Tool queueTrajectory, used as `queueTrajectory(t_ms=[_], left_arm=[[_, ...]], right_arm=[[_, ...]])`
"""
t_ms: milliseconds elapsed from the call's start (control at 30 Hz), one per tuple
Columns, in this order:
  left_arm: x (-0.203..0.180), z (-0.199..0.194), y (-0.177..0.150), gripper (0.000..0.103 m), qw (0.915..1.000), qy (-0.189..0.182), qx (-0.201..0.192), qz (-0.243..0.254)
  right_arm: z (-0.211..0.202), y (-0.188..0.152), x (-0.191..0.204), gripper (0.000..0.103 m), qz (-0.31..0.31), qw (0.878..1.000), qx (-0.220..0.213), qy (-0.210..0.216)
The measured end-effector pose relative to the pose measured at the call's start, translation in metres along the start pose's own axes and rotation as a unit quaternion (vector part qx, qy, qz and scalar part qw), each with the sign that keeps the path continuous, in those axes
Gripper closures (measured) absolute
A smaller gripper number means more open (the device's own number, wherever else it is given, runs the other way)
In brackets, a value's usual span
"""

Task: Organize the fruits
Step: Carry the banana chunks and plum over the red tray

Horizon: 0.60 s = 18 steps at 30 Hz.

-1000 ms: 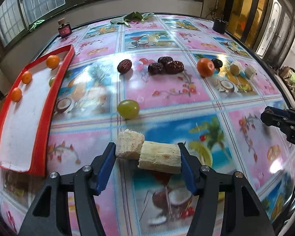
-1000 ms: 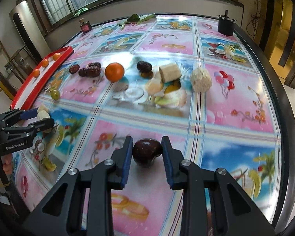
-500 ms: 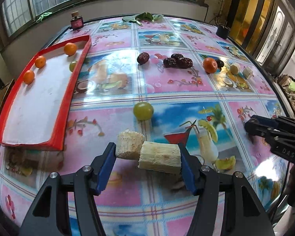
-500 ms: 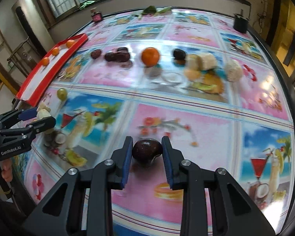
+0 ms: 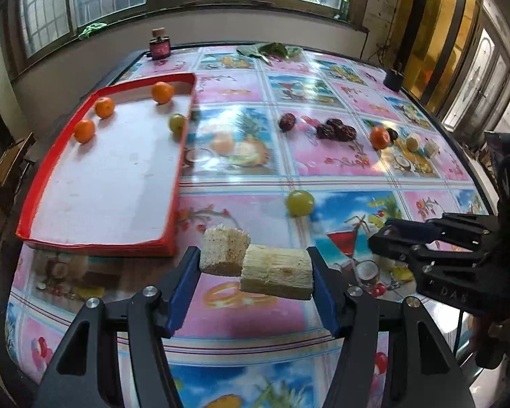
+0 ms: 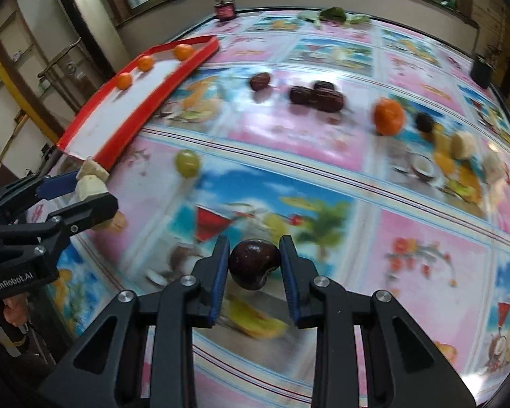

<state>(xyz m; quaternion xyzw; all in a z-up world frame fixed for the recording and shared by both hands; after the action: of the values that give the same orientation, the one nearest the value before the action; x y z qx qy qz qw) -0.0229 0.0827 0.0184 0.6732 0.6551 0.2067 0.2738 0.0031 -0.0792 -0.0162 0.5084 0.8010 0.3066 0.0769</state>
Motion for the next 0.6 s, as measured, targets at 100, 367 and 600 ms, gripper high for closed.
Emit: queueTrajectory(t_ms=[100, 367, 600], left_arm=[[0.014, -0.005, 0.002, 0.041, 0.9999, 0.002, -0.006, -0.010], [0.058, -0.010, 0.018, 0.041, 0.9987, 0.021, -0.023, -0.041], [0.109, -0.001, 0.041, 0.041, 0.9958, 0.057, -0.034, -0.063]], right_arm=[[0.005, 0.010, 0.022, 0.071, -0.013, 1.000, 0.000, 0.017], [0.021, 0.049, 0.079, 0.071, -0.054, 0.997, -0.001, 0.056], [0.047, 0.092, 0.116, 0.070, -0.071, 0.994, 0.000, 0.079]])
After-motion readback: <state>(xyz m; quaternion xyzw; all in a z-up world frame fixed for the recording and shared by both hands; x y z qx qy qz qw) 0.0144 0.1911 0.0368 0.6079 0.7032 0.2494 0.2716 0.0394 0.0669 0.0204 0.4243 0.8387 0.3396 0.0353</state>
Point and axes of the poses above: each gripper's, at about its wrist camera, not at the fingertips, and z roughly the way its jaws point, x to its left, y to its top, the point moved 4 cm from there along z, roughly the way its jaws point, and after that the axes turned 5 degrees about -x, right-handed, at the moved point
